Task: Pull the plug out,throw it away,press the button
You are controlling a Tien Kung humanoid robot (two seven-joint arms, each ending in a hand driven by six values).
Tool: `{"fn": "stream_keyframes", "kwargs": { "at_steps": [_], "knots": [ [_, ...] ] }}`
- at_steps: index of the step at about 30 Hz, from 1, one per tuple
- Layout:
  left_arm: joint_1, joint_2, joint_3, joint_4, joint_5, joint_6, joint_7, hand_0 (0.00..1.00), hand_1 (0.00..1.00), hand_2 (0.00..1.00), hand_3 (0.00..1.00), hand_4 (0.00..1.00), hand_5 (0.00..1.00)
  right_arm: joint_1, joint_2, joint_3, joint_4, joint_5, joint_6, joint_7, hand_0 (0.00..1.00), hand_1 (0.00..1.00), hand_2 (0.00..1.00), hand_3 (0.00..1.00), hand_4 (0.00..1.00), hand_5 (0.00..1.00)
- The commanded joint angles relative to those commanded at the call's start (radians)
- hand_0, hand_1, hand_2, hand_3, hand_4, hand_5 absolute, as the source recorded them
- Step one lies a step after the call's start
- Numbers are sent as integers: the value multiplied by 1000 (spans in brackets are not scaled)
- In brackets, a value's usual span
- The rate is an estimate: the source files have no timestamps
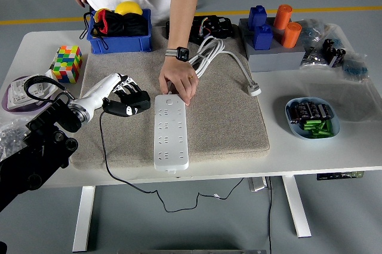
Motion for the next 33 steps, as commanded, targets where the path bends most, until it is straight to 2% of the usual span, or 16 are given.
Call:
{"fn": "stream_keyframes", "kwargs": {
  "at_steps": [2, 3, 8, 9, 14, 15, 21, 26, 27, 30, 32, 33],
  "knots": [
    [-1, -1, -2, 5, 8, -8, 6, 599, 553, 544, 598, 698, 2, 0, 0, 0, 0, -1, 0, 0, 740, 660, 643, 612, 661, 475],
    [-2, -1, -2, 7, 11, -13, 12, 642, 675, 607, 594, 765, 2, -1, 0, 0, 0, -1, 1, -1, 739, 660, 643, 612, 661, 475],
    [-6, 0, -4, 14, 21, -33, 27, 642, 675, 607, 594, 765, 2, 0, 0, 2, 0, -1, 1, 0, 739, 660, 643, 612, 661, 475],
    [-6, 1, -4, 14, 21, -34, 28, 745, 772, 709, 625, 805, 2, 0, 0, 2, 0, 0, 1, 0, 739, 660, 643, 613, 661, 474],
    [-6, 3, -13, 10, 23, -50, 41, 745, 772, 709, 625, 805, 2, 2, 0, 3, 0, 0, 1, 1, 739, 660, 643, 613, 661, 474],
    [-6, 3, -15, 8, 22, -52, 43, 788, 843, 797, 813, 827, 2, 2, 0, 4, 0, 0, 1, 0, 739, 660, 643, 612, 661, 475],
    [-7, 6, -28, -13, 29, -61, 56, 775, 825, 796, 805, 843, 2, 2, 0, 3, 0, 0, 1, 1, 739, 660, 643, 612, 661, 475],
    [-6, 12, -39, -71, 39, -50, 53, 775, 825, 796, 805, 843, 2, 1, 0, 3, 0, 1, 2, 1, 739, 660, 643, 612, 661, 475],
    [-6, 13, -40, -83, 39, -47, 52, 641, 709, 685, 778, 840, 2, 0, 0, 3, 0, 0, 2, 0, 739, 660, 643, 612, 661, 474],
    [-15, 13, -28, -144, 22, -36, 42, 641, 709, 685, 778, 840, 2, 1, 0, 2, 0, 0, 3, 0, 739, 660, 643, 612, 661, 474],
    [-22, 11, -19, -161, 2, -41, 44, 641, 709, 685, 778, 840, 2, 1, 1, 2, 0, 1, 3, 0, 739, 660, 643, 612, 661, 474],
    [-33, 8, -5, -166, -16, -42, 43, 295, 402, 447, 716, 627, 2, 1, 1, -1, 0, 4, 4, 2, 740, 660, 643, 612, 661, 475]
  ]
}}
